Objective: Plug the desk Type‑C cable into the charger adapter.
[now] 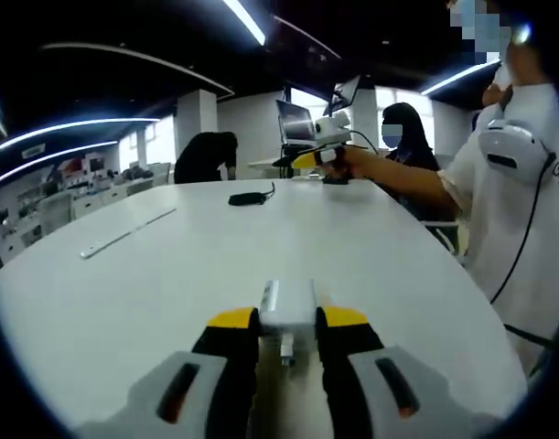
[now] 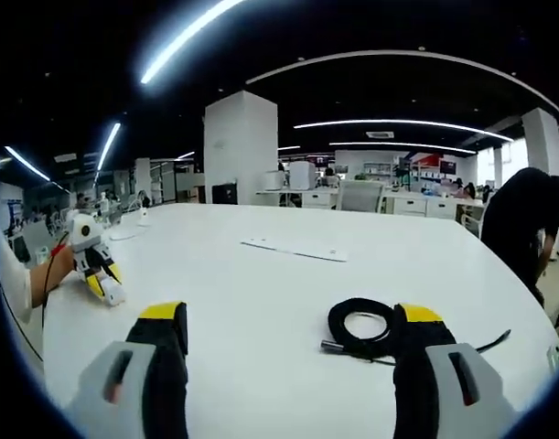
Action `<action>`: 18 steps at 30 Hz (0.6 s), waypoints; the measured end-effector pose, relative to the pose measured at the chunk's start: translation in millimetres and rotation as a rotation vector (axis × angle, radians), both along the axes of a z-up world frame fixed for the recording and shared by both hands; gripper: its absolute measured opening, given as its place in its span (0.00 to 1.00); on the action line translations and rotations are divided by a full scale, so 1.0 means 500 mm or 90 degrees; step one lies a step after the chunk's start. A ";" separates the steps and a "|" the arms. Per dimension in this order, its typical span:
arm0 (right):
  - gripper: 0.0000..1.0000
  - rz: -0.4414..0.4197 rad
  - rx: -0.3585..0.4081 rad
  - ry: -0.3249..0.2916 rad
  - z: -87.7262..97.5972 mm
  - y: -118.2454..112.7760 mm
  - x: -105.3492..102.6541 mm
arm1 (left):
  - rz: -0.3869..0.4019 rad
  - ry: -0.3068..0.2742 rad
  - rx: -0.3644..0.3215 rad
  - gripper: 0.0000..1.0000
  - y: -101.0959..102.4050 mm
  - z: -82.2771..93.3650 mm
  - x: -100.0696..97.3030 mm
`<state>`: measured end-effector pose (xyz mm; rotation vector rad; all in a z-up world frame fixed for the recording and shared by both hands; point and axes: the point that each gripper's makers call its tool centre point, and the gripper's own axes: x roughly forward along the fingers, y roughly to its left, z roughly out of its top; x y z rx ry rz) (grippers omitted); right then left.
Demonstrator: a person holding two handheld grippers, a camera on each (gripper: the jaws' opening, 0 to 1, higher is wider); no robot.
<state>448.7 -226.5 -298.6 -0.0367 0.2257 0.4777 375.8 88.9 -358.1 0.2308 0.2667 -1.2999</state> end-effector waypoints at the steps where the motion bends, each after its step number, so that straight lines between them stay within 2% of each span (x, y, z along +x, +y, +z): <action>1: 0.94 -0.002 -0.005 0.001 -0.003 -0.002 0.004 | 0.000 0.000 0.000 0.25 0.000 0.000 0.000; 13: 0.91 -0.025 -0.037 0.044 -0.035 -0.039 0.066 | -0.002 -0.002 0.003 0.25 0.000 0.000 -0.001; 18: 0.89 -0.033 -0.045 0.054 -0.042 -0.045 0.076 | -0.001 -0.002 0.003 0.25 0.001 0.000 0.000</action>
